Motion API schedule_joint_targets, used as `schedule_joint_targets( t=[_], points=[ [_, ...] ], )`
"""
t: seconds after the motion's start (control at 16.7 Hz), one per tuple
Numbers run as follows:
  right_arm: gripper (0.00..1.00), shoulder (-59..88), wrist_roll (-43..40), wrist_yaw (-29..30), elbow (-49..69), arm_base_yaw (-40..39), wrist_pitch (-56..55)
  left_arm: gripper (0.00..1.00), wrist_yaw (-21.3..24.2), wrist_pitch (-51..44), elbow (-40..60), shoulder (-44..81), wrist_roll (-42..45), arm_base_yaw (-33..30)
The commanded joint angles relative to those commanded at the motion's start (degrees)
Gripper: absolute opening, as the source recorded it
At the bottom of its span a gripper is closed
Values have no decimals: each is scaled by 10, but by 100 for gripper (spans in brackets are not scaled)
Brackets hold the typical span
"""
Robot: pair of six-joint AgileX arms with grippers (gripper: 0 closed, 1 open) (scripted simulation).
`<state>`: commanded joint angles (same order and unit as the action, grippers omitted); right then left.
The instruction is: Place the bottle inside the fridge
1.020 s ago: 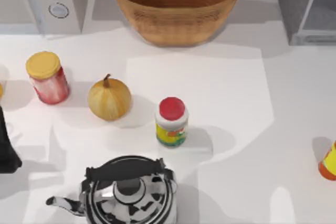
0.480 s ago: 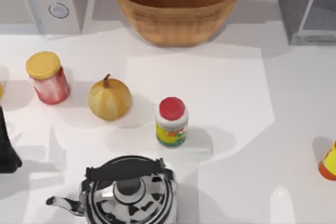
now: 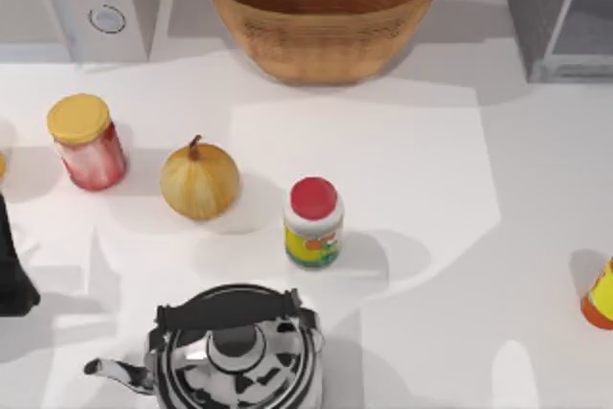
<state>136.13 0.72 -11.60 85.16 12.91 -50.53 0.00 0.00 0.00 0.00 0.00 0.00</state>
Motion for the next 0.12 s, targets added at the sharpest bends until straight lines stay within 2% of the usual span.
schedule_joint_targets(
  t=[0.12],
  points=[
    [100, 0, 0, 0, 0, 0, 0, 100, 0, 0, 0, 0, 0, 0]
  ],
)
